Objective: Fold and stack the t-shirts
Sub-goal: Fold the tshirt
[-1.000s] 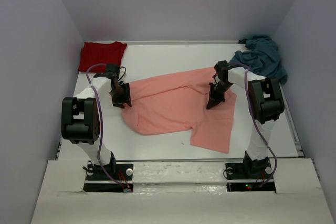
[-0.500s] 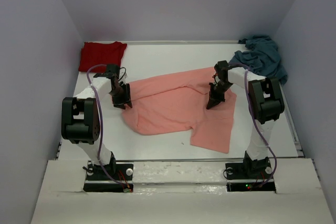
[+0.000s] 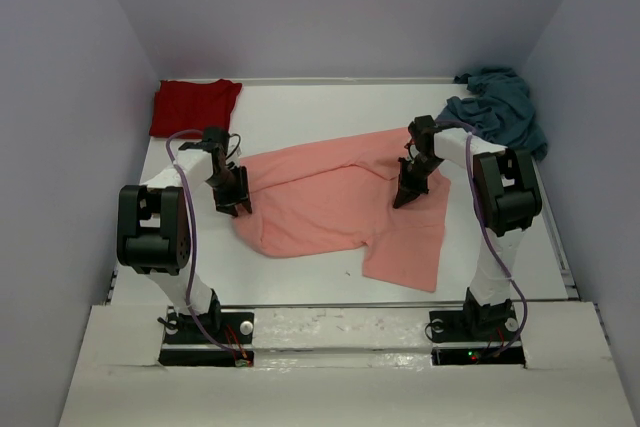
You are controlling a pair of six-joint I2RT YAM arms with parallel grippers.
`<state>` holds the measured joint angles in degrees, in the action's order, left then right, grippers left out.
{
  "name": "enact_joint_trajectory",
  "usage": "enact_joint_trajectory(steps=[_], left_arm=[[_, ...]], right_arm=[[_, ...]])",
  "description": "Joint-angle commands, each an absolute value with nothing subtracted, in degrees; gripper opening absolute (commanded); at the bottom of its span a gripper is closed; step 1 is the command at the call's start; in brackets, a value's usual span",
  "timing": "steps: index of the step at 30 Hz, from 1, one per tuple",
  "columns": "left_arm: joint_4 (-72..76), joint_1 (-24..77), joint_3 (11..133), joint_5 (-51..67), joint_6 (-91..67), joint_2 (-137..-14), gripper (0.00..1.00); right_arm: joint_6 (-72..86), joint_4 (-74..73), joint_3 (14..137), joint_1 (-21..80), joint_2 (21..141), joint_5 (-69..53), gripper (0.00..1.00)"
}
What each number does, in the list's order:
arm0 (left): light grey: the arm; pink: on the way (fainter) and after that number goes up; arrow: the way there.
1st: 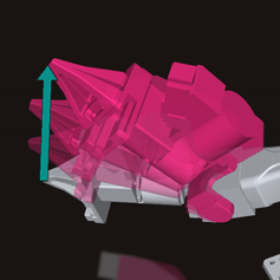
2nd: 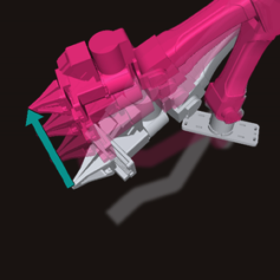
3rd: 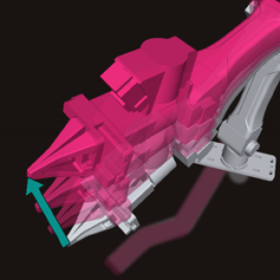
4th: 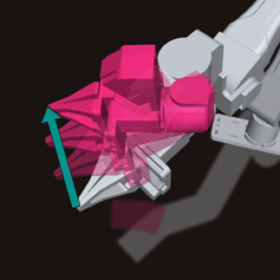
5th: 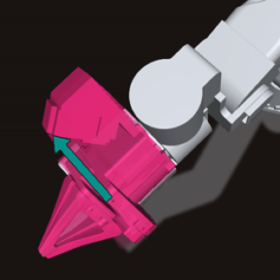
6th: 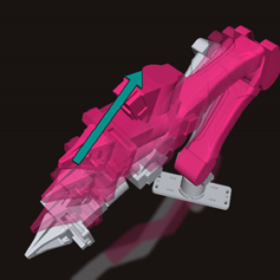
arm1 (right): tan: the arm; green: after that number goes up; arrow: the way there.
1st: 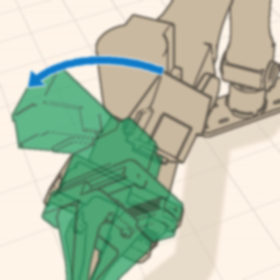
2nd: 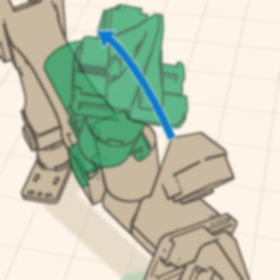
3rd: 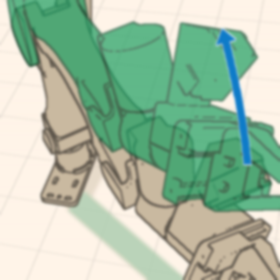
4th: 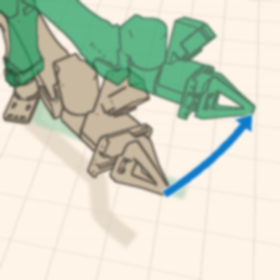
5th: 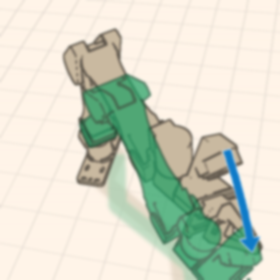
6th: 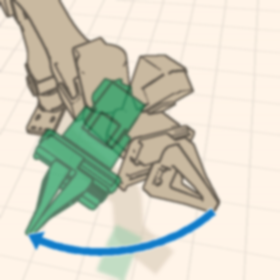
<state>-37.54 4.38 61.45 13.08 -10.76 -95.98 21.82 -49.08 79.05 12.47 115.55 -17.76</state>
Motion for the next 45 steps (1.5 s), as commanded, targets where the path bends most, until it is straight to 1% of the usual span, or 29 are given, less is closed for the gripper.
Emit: enact_joint_trajectory(steps=[1,3,4,6,7,9,15,18,23,28,33,39,45], left_arm=[[-39.81,4.48,60.47,14.50,-11.07,-94.66,0.44],[-39.99,4.74,60.29,15.20,-11.34,-94.92,0.37],[-40.16,4.83,60.12,15.29,-11.42,-94.83,0.29],[-40.52,4.92,59.77,15.47,-11.78,-94.66,0.20],[-40.69,4.92,59.77,15.47,-11.95,-94.57,0.09],[-41.31,4.92,59.68,15.73,-12.30,-94.31,0.00],[-44.99,4.92,61.43,15.65,-13.71,-92.90,0.00],[-47.63,4.92,62.92,13.80,-15.02,-91.59,0.00],[-49.92,4.83,63.02,13.27,-18.19,-86.67,0.00],[-50.97,4.83,58.28,14.59,-22.14,-80.60,0.00],[-51.06,4.83,51.96,18.45,-24.87,-74.81,0.00],[-53.17,4.75,47.91,20.21,-27.86,-68.31,0.00],[-54.49,4.14,46.49,16.80,-34.08,-62.85,0.00]], right_arm=[[20.30,-46.41,79.28,12.92,117.95,-12.48,0.00],[20.30,-46.41,79.19,12.92,117.86,-12.39,0.00],[20.30,-46.49,79.19,12.92,117.86,-12.39,0.00],[20.30,-46.41,79.10,12.92,117.86,-12.39,0.00],[20.30,-46.41,79.19,12.92,117.86,-12.48,0.00],[20.30,-46.41,79.19,12.92,117.95,-12.48,0.00],[20.30,-46.41,79.01,12.92,117.95,-12.30,0.00],[20.13,-46.41,79.10,12.92,117.86,-12.13,0.00],[20.30,-46.32,79.10,12.92,117.95,-12.22,0.00],[20.13,-46.41,79.19,12.92,118.04,-12.22,0.00],[19.95,-46.49,79.63,12.92,118.12,-12.30,0.00],[19.51,-46.76,80.07,12.92,118.39,-12.13,0.00],[19.34,-46.85,80.07,12.92,118.48,-12.30,0.00]])
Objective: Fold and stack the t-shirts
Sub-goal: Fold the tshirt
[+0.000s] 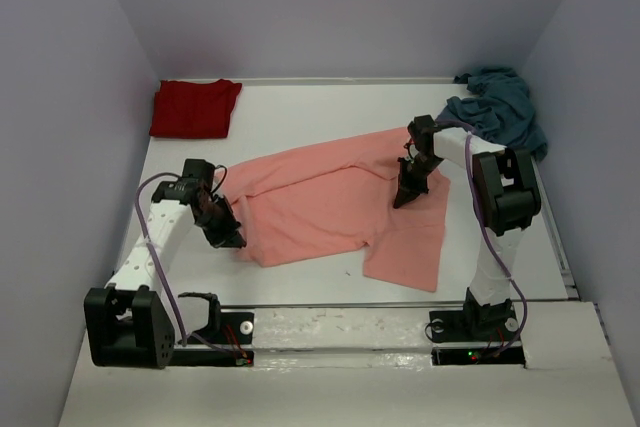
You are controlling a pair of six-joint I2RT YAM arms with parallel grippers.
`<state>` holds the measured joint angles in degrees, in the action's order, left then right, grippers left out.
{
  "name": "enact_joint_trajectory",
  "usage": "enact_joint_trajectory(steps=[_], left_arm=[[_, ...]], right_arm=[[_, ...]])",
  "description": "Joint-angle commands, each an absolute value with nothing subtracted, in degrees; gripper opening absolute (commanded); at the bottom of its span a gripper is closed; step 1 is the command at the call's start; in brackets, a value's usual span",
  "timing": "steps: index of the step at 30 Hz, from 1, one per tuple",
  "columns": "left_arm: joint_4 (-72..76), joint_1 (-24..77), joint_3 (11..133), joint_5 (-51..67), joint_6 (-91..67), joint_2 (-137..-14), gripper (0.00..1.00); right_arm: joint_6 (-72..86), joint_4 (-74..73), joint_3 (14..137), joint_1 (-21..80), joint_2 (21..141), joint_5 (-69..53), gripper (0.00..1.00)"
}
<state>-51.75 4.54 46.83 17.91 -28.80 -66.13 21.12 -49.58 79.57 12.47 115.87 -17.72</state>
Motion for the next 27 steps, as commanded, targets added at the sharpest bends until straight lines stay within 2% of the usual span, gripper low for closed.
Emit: enact_joint_trajectory(steps=[1,9,13,27], left_arm=[[-54.32,3.78,46.41,16.44,-34.88,-62.58,0.00],[-58.27,0.53,47.64,9.76,-41.13,-64.77,0.00],[-57.84,-2.54,47.02,12.12,-43.85,-66.97,0.00],[-58.53,-3.60,47.02,16.45,-53.79,-69.96,0.00]], right_arm=[[19.34,-46.85,80.16,12.92,118.48,-12.48,0.00],[18.90,-46.85,79.80,12.92,117.77,-12.22,0.00],[19.07,-46.93,79.72,12.92,117.42,-12.30,0.00],[19.42,-47.02,80.16,12.92,116.54,-12.48,0.00]])
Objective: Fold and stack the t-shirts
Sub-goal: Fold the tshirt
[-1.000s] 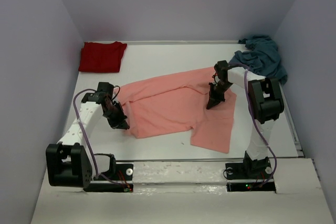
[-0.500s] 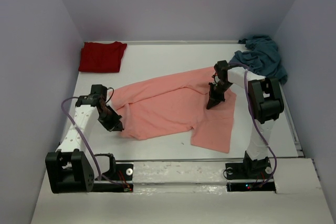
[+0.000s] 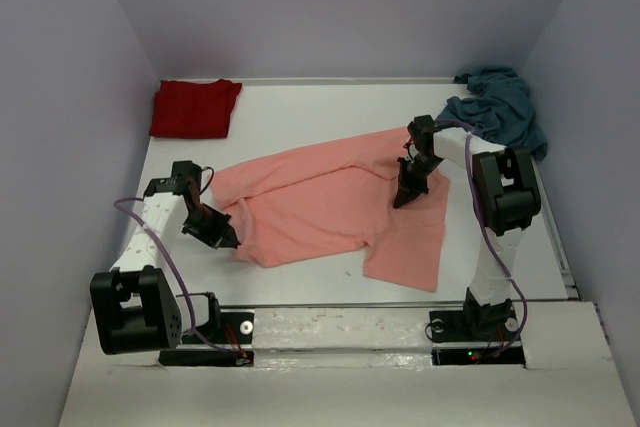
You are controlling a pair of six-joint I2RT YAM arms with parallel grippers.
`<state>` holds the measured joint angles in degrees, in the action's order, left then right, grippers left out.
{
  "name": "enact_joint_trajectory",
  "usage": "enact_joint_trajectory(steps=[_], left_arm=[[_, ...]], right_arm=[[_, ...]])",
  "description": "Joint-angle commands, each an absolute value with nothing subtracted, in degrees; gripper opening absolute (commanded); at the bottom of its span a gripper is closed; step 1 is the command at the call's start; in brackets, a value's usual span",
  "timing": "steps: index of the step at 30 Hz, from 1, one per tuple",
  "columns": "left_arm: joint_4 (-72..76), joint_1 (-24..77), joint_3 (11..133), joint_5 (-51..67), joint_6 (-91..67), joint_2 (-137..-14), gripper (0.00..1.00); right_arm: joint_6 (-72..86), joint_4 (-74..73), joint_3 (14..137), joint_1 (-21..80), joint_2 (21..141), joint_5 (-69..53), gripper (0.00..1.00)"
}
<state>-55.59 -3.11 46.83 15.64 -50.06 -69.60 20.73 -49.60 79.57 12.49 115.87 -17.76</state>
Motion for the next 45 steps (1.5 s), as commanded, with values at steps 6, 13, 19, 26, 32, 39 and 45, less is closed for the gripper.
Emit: enact_joint_trajectory(steps=[6,13,19,26,32,39,45], left_arm=[[-63.62,-3.60,58.50,4.17,-52.91,-71.28,0.11],[-64.95,-3.60,63.64,-4.92,-51.50,-69.61,0.00],[-64.95,-3.60,60.92,-6.85,-48.52,-72.24,0.00],[-64.95,-3.52,58.45,-3.34,-47.46,-71.37,0.51],[-64.95,-3.60,61.95,-3.69,-45.70,-68.38,0.51],[-52.94,-3.52,67.24,0.86,-41.23,-65.40,0.63],[-40.36,-3.60,65.48,5.10,-37.88,-65.03,0.70]], right_arm=[[19.60,-46.93,80.16,12.92,116.10,-12.83,0.00],[19.51,-47.11,80.68,12.92,116.01,-12.92,0.00],[19.25,-47.20,80.68,12.92,115.84,-13.01,0.00],[19.16,-47.37,80.77,12.92,115.75,-12.83,0.00],[19.07,-47.55,81.56,12.92,115.84,-12.48,0.00],[18.72,-49.83,87.44,12.39,113.65,-12.22,0.01],[18.19,-55.71,95.00,12.39,111.71,-11.34,0.05]])
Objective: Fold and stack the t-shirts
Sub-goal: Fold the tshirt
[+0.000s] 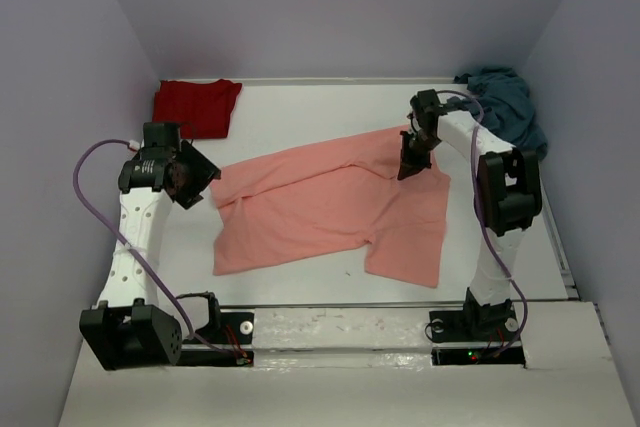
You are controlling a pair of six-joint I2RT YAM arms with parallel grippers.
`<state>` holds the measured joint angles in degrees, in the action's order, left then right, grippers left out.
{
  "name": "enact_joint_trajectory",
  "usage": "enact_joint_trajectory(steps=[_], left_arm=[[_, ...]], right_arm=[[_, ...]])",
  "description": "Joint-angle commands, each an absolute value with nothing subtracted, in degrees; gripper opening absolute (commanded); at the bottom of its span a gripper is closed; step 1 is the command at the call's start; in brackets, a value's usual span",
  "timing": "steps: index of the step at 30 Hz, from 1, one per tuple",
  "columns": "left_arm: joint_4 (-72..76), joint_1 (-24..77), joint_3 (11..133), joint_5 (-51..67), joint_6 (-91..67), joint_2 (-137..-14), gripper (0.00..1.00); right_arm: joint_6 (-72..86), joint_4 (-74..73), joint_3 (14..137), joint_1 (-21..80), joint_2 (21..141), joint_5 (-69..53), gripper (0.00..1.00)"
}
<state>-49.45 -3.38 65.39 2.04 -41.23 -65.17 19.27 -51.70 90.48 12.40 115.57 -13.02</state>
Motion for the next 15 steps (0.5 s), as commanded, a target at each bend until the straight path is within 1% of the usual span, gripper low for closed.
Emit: enact_joint_trajectory(steps=[1,2,3,4,6,7,12,15], left_arm=[[-39.65,-3.60,65.30,4.92,-37.71,-66.69,0.70],[-39.03,-3.60,65.13,5.01,-37.18,-67.75,0.70],[-38.07,-3.60,65.21,5.01,-36.31,-68.81,0.70],[-37.71,-3.60,65.39,4.57,-35.78,-71.25,0.70],[-36.66,-3.60,65.57,3.52,-34.46,-74.60,0.70],[-36.22,-3.69,65.65,3.25,-34.02,-75.75,0.70],[-32.26,-3.78,67.76,2.55,-33.05,-82.43,0.70],[-31.03,-4.13,69.96,2.64,-33.57,-87.35,0.69]], right_arm=[[18.11,-56.33,96.84,12.39,111.71,-11.08,0.09],[18.19,-57.03,97.64,12.39,111.71,-10.90,0.19],[18.11,-57.30,98.34,12.39,111.80,-10.72,0.26],[18.11,-57.22,99.13,12.39,111.62,-10.11,0.38],[18.28,-55.38,99.58,11.87,111.27,-9.76,0.54],[18.37,-54.59,99.84,11.87,111.18,-9.76,0.60],[18.98,-49.93,102.04,11.25,112.58,-10.64,0.61],[19.42,-47.99,104.05,10.63,114.34,-8.88,0.60]])
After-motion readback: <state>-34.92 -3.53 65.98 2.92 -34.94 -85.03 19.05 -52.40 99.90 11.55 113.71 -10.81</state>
